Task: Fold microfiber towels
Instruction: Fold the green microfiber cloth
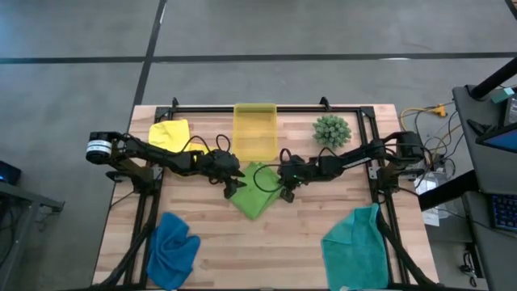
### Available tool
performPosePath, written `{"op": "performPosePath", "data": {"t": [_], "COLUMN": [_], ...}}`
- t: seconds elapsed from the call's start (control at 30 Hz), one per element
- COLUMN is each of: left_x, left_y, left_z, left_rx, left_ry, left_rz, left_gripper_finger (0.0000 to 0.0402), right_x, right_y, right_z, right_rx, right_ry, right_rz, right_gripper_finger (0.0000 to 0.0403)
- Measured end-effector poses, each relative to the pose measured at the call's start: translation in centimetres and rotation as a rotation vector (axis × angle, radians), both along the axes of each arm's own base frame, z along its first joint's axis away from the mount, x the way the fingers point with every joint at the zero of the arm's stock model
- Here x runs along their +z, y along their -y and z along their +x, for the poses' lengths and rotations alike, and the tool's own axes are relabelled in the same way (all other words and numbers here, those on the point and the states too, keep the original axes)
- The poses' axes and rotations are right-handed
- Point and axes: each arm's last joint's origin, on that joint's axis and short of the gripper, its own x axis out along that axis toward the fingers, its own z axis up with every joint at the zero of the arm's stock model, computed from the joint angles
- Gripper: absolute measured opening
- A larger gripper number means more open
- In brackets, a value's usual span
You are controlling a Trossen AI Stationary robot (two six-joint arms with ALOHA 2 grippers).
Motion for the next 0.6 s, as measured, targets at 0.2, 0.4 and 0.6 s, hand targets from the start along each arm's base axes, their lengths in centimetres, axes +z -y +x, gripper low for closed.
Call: {"op": "performPosePath", "data": {"t": [0.2, 0.4, 0.6], "left_x": [0.0, 0.0, 0.0], "left_y": [0.0, 0.0, 0.0], "left_z": [0.0, 0.0, 0.0], "left_rx": [0.0, 0.0, 0.0], "left_ry": [0.0, -0.001, -0.001], "left_rz": [0.0, 0.0, 0.001], "left_gripper_finger": [0.0187, 0.0187, 0.0187], "right_x": [0.5, 1.5, 2.5], "right_y": [0.0, -0.4, -0.9], "right_z": [0.3, 0.3, -0.3], "right_rx": [-0.005, 0.005, -0.02], "right_ry": [-0.025, -0.01, -0.01], "right_rz": [0.004, 0.008, 0.046], "right_gripper_finger": [0.0009, 0.0009, 0.0008]}}
